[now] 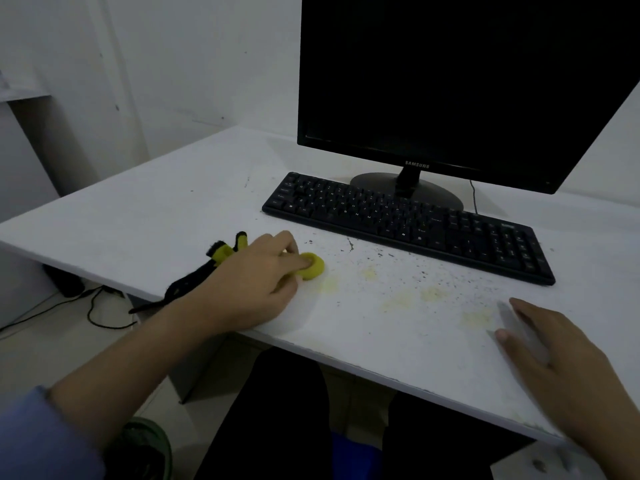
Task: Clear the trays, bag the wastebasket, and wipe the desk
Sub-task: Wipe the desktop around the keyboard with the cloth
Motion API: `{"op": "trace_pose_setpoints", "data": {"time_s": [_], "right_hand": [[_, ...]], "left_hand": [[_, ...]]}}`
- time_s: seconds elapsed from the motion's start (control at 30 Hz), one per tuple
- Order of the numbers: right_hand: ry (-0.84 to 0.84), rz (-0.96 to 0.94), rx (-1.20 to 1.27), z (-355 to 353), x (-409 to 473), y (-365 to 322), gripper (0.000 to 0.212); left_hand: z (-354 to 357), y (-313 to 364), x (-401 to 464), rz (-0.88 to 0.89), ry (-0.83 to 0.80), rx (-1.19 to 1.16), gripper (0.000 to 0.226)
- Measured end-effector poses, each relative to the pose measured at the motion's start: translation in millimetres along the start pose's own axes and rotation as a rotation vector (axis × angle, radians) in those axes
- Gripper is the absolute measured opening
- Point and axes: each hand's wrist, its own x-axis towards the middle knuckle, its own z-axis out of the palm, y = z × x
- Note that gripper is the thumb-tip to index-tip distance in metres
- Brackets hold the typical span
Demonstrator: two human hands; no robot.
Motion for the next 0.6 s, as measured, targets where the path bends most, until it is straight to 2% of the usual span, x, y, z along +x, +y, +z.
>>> {"op": "trace_pose_setpoints", "data": {"time_s": [0.13,0.23,0.33,0.4,0.53,0.6], "right_hand": [[0.011,-0.020,0.003,0,-1,2,0.051],[0.000,-0.066,0.012,-3,-1,3,0.050],[-0.076,-0.143,-0.041,-13,1,12,0.063],[-0.103,-0.170,-0.058,-17,2,19,0.067],[-0.069,-0.162,-0.003,-16,2,23,0.068],[-0.039,-0.151,0.002,-13,2,23,0.064]], "left_hand": [[-8,-19,-16,0.030,-0.003,0.170,0.049],[-10,-35,-19,-0.083,0.029,0.266,0.055],[-6,-33,-15,-0.154,0.055,0.304,0.059],[-4,-28,-12,-0.152,0.075,0.269,0.055],[1,-19,0,-0.140,0.089,0.201,0.030],[4,-13,5,-0.067,0.077,0.185,0.032]]}}
